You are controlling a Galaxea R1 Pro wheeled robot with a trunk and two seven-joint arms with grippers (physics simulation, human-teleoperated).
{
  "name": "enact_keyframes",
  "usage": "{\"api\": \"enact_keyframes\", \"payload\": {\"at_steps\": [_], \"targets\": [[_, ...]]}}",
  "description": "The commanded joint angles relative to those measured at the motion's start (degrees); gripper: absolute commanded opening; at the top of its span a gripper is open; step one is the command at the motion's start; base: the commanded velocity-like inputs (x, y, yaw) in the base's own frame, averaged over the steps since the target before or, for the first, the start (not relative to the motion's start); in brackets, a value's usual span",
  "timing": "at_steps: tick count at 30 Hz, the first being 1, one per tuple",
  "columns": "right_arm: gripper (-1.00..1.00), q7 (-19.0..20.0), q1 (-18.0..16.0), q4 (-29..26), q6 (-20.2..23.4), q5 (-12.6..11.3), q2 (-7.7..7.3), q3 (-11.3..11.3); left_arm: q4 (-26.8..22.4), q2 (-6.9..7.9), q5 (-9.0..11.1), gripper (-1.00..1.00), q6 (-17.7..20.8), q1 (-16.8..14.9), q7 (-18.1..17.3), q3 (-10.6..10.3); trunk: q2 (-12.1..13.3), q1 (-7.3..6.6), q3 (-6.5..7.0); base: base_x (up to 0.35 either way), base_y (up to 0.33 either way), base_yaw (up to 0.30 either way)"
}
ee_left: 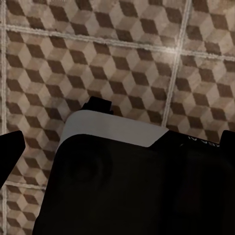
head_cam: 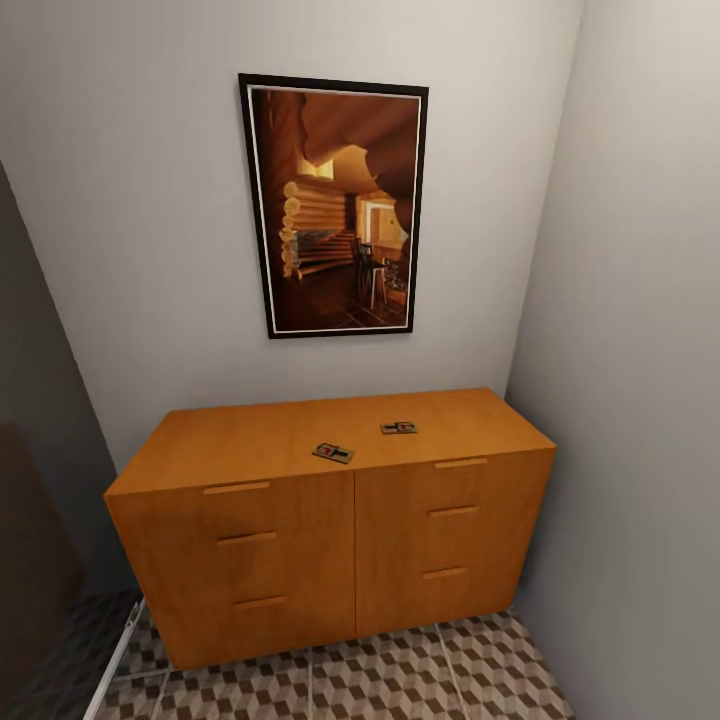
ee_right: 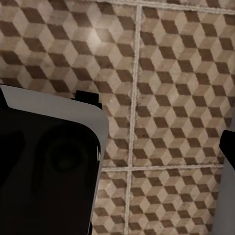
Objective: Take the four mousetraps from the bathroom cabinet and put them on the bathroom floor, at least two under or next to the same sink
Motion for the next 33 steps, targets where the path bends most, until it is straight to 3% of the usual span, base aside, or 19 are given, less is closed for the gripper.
{"api": "enact_keyframes", "payload": {"at_steps": [1, 5, 10, 17, 26, 33], "targets": [[1.00, -0.2, -0.1, 0.2, -0.3, 0.6, 0.00, -0.5, 0.0, -0.01, 0.3, 1.00, -0.3, 0.0, 0.2, -0.5, 0.0, 0.00, -0.06, 0.000, 0.000, 0.000], [1.00, -0.1, -0.1, 0.2, -0.4, 0.6, 0.02, -0.5, -0.3, -0.01, 0.0, 1.00, -1.4, 0.0, 0.2, -0.7, 0.0, 0.00, -0.06, 0.000, 0.000, 0.000], [1.00, -0.4, -0.1, 0.1, -0.3, 0.6, 0.07, -0.5, -0.6, 0.04, -0.1, 1.00, -5.5, 0.0, 0.3, -0.9, 0.0, 0.00, -0.06, 0.000, 0.000, 0.000], [1.00, -1.5, -0.1, 0.0, -0.3, 0.7, 0.24, -0.6, -2.8, 0.35, -0.1, 1.00, -6.5, -0.4, 0.4, -0.8, 0.0, 0.00, -0.06, 0.000, 0.000, 0.000], [1.00, -2.3, -0.1, -3.8, 1.0, -0.2, -0.19, -1.4, -16.1, 1.45, -1.0, 1.00, 2.4, -0.6, 0.9, -1.0, 0.0, 0.00, -0.06, 0.000, 0.000, 0.000], [1.00, -2.3, -0.2, -13.0, 9.1, -0.5, -0.13, -1.5, -29.7, 3.30, -1.7, 1.00, 11.0, -0.6, 1.1, -0.9, 0.0, 0.00, -0.06, 0.000, 0.000, 0.000]]}}
